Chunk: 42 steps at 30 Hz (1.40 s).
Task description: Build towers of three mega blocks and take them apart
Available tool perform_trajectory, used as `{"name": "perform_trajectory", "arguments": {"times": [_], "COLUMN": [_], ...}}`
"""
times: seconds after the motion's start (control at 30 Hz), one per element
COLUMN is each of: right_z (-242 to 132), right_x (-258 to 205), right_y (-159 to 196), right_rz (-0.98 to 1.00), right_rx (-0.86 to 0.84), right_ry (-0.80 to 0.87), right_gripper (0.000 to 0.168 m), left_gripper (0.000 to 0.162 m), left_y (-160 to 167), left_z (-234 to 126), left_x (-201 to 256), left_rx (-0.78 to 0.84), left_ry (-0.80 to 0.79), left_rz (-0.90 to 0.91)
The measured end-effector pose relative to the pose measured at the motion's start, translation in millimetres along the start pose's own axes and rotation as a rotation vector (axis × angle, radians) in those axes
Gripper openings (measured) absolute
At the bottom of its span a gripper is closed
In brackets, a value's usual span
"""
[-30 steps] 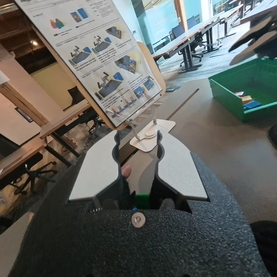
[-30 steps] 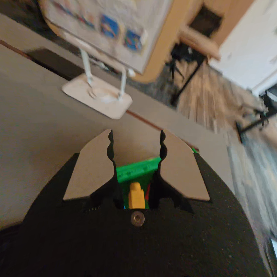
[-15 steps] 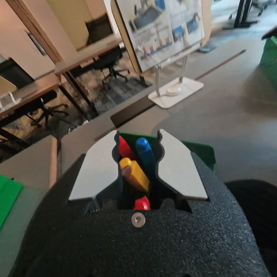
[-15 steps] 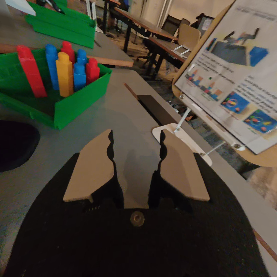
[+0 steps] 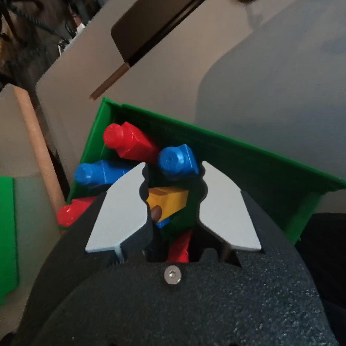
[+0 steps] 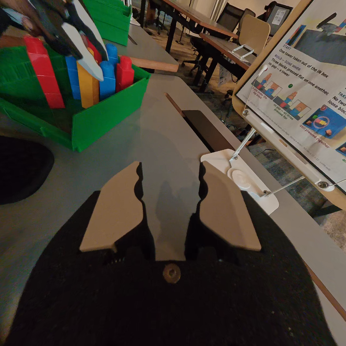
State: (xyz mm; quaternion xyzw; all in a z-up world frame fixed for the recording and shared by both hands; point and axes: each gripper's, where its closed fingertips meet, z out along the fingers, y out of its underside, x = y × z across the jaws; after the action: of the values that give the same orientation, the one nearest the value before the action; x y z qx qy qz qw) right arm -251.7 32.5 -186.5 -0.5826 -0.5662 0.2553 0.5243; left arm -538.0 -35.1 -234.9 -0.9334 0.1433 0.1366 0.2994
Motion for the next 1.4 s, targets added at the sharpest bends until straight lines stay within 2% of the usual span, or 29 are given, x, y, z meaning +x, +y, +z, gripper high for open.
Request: {"name": "perform_trajectory", "arguments": {"times": [0.17, 0.3, 0.5, 0.63, 0.73, 0.83, 0.93, 1.1, 1.2, 1.3, 1.4], "right_z": [0, 1, 6, 15, 26, 40, 54, 63, 69, 63, 55], "right_x": [1, 1, -7, -24, -50, -72, -72, -65, -64, -54, -53], "right_y": [3, 6, 5, -9, -31, -56, -91, -135, -132, -130, -129], "right_rz": [0.005, -0.001, -0.011, -0.046, -0.138, -0.294, -0.454, -0.609, -0.676, -0.74, -0.671], "right_rx": [-0.004, -0.017, -0.013, 0.023, 0.073, 0.094, 0.155, 0.293, 0.276, 0.285, 0.31], "right_ry": [-0.001, 0.002, -0.035, -0.085, -0.152, -0.159, -0.027, 0.174, 0.201, 0.285, 0.212], "right_gripper": [0.057, 0.057, 0.056, 0.056, 0.06, 0.065, 0.067, 0.066, 0.064, 0.039, 0.037], "left_gripper": [0.049, 0.04, 0.039, 0.038, 0.038, 0.037, 0.037, 0.037, 0.037, 0.037, 0.041], "left_y": [2, 6, 1, -12, -34, -63, -83, -102, -113, -120, -123], "left_z": [17, 23, 0, -42, -83, -128, -161, -178, -184, -186, -190], "left_x": [6, 6, 4, -10, -16, -12, 2, 34, 54, 70, 78], "left_rx": [-0.056, -0.094, -0.041, 0.123, 0.368, 0.68, 0.894, 1.006, 1.038, 1.052, 1.107], "left_ry": [0.027, 0.029, 0.017, -0.059, -0.075, 0.014, 0.167, 0.372, 0.486, 0.552, 0.554], "left_rz": [0.004, 0.005, 0.002, -0.044, -0.102, -0.158, -0.186, -0.13, -0.085, -0.04, 0.037]}}
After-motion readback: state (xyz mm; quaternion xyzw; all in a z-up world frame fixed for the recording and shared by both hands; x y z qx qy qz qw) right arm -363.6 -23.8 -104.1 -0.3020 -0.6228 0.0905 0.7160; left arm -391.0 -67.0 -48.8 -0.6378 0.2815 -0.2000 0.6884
